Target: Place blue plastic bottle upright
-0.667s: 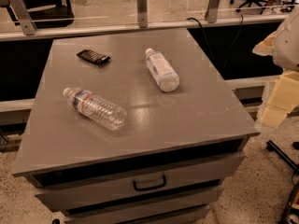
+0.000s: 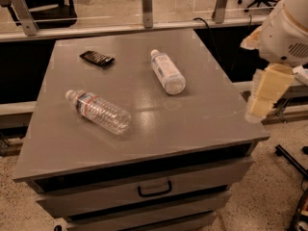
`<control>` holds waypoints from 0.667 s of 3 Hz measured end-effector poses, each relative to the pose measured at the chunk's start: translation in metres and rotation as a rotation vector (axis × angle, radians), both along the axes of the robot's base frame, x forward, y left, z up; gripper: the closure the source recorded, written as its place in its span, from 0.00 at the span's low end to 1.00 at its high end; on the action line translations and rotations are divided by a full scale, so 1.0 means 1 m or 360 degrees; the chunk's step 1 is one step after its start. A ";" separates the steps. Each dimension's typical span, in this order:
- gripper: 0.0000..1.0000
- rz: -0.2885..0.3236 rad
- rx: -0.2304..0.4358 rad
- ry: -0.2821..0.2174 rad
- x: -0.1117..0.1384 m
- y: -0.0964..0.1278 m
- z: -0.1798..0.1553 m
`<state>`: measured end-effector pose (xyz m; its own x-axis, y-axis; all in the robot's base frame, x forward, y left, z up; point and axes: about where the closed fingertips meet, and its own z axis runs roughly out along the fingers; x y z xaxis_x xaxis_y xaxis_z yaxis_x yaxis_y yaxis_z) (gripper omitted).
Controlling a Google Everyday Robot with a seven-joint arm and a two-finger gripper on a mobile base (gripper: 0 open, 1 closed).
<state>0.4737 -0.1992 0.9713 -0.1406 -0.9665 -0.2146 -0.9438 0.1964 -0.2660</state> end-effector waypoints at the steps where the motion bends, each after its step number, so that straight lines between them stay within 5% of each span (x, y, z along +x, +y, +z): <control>1: 0.00 0.0139 0.0041 0.0000 0.051 0.031 -0.008; 2: 0.00 0.0215 0.0112 0.0013 0.104 0.061 -0.014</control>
Offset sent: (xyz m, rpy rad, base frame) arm 0.1756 0.1005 -0.0167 0.1330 0.0205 0.1978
